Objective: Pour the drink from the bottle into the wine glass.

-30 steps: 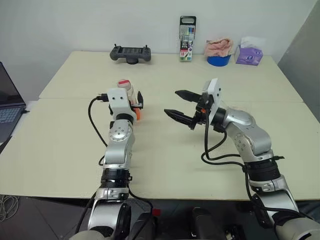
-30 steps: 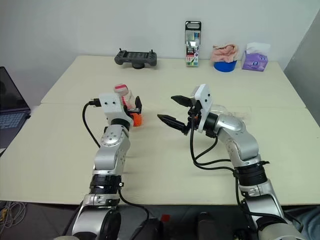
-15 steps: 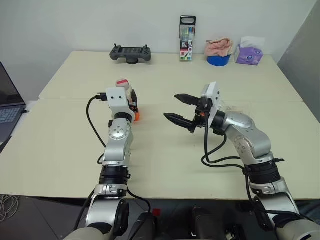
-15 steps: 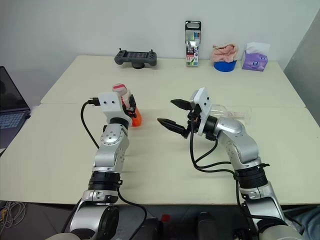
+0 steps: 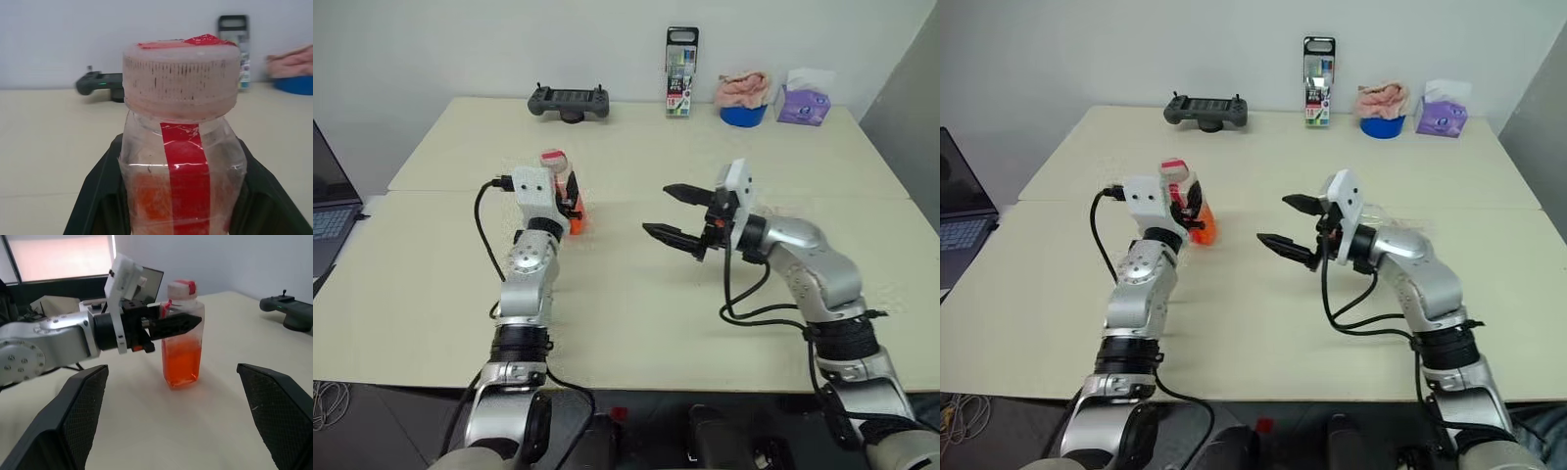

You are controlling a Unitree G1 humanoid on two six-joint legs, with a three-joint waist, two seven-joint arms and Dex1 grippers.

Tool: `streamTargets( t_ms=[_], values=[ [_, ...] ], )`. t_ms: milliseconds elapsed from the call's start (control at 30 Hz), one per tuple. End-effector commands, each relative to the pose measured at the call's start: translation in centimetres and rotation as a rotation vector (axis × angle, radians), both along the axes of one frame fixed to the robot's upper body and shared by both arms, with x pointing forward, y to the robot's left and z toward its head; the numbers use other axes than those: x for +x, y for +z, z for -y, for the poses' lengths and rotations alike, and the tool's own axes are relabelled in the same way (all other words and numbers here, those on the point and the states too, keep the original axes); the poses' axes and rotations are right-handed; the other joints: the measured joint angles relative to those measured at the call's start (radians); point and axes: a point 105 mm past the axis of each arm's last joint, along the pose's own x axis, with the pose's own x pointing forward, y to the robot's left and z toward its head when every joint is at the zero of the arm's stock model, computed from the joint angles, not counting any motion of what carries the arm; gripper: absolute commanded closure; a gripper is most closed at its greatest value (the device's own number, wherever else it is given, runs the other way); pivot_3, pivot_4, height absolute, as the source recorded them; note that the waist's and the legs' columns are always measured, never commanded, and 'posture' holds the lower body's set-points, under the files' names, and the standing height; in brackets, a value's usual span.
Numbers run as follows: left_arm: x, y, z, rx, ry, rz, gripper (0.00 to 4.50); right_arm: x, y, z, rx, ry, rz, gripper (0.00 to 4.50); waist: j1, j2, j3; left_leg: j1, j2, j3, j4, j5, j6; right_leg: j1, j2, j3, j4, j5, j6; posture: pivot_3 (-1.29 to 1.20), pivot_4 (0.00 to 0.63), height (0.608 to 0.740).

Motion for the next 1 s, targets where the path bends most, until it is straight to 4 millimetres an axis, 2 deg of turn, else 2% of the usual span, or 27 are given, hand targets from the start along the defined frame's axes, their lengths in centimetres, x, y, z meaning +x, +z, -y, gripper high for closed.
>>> streamTargets(
  t_ms=[33,167,333,433,533,800,900,1000],
  values=[
    [-3.1,1.9,3.2,0.049,-0.277,0.051,2.65,-1.1,2.8,-0.1,0.011,0.005,0.042,0.00,0.000,0.000,0.000,-0.001,0.000,0.000,0.000,0.000,0.000,-0.001,0.000,0.000,0.000,0.000,0.000,0.00,0.150,0.740],
    [-6.5,1.2,6.0,0.109,-0.496,0.011,2.65,-3.1,3.5,-0.8,-0.017,0.101,-0.020,0.00,0.000,0.000,0.000,-0.001,0.001,0.000,0.000,-0.002,0.003,-0.001,0.000,0.000,0.001,0.000,0.000,0.00,0.150,0.740],
    [-8.5,0.7,8.1,0.137,-0.604,-0.005,2.65,-3.8,3.5,-1.5,-0.050,0.113,-0.055,0.00,0.000,0.000,0.000,0.000,0.000,0.000,0.002,-0.002,0.004,0.000,0.001,0.000,0.001,0.000,0.000,0.00,0.150,0.740],
    [-9.0,0.5,9.0,0.135,-0.631,-0.010,2.65,-4.1,3.4,-1.9,-0.062,0.125,-0.075,0.00,0.000,0.000,0.000,0.001,0.000,0.000,0.002,-0.001,0.004,0.001,0.001,0.000,0.002,0.000,0.000,0.00,0.150,0.740],
    [-9.5,0.4,9.8,0.132,-0.665,-0.004,2.65,-3.5,3.3,-2.3,-0.070,0.079,-0.089,0.00,0.000,0.000,0.000,0.001,0.000,0.000,0.002,-0.001,0.004,0.001,0.002,0.000,0.003,0.000,0.000,0.00,0.150,0.740],
    [-9.9,0.1,10.5,0.127,-0.675,-0.011,2.66,-2.6,3.0,-2.8,-0.061,0.015,-0.109,0.00,-0.001,0.000,0.000,0.002,0.000,0.000,0.002,-0.001,0.004,0.000,0.002,0.000,0.008,0.000,0.000,0.00,0.150,0.740],
    [-9.9,0.1,10.5,0.125,-0.673,-0.013,2.66,-2.2,2.7,-2.6,-0.070,-0.015,-0.112,0.61,-0.001,0.000,0.000,0.002,0.000,-0.001,0.002,-0.001,0.004,0.000,0.002,0.000,0.009,0.000,0.000,0.00,0.150,0.740],
    [-9.9,0.1,10.4,0.124,-0.671,-0.016,2.66,-2.1,2.8,-2.6,-0.059,-0.023,-0.113,1.70,-0.001,0.000,0.000,0.002,0.000,0.000,0.002,-0.001,0.004,0.000,0.002,0.000,0.009,0.000,0.000,0.00,0.150,0.740]
  ],
)
